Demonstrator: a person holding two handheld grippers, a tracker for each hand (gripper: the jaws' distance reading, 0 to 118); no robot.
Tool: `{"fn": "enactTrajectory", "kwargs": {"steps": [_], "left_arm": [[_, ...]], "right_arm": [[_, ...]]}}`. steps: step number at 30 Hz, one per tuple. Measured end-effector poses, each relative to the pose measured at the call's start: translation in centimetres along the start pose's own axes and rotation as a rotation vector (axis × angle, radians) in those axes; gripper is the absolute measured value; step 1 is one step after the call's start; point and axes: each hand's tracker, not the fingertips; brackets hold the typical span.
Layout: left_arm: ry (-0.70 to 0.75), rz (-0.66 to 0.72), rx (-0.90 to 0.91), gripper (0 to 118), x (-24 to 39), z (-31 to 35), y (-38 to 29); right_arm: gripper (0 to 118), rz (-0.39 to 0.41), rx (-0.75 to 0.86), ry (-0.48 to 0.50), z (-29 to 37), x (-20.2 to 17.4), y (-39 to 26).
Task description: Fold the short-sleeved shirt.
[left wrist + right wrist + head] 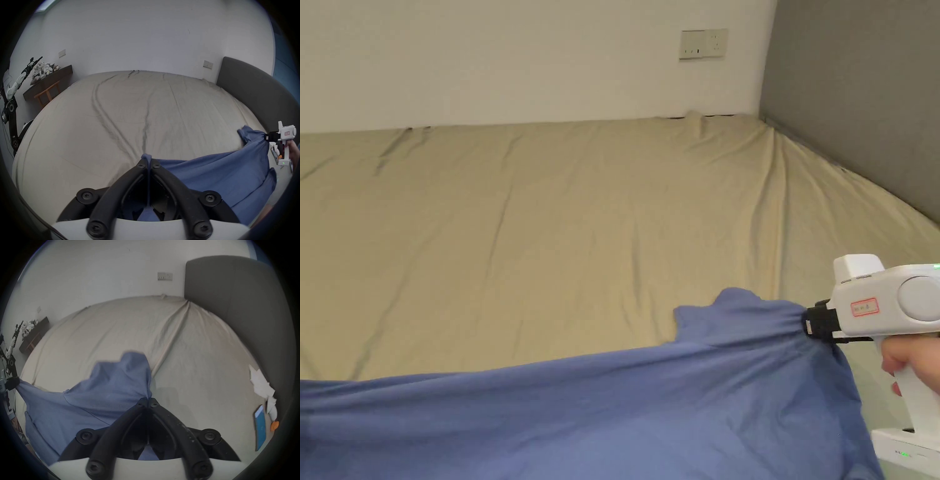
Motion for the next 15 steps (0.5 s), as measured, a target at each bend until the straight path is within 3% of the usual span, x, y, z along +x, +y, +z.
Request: {"fn": "enactTrajectory", "kwargs": {"steps": [5,9,15], "left_arm": [[-0.029,0.006,0.076,0,-0.6,7.0,0.1],[-0.059,-0.002,0.081,0,-1.4,12.0,-2.8],[-0.072,-0.024,-0.068,0,-1.9,14.0,-11.1]], "right_arm": [[2,0.043,0.13,0.043,10.3,0.7,-0.6],[2,0.057,0.117,0.067,16.5,1.4,-4.7],[2,0.115,-0.01,0.036,17.5,1.7,-15.3]]}}
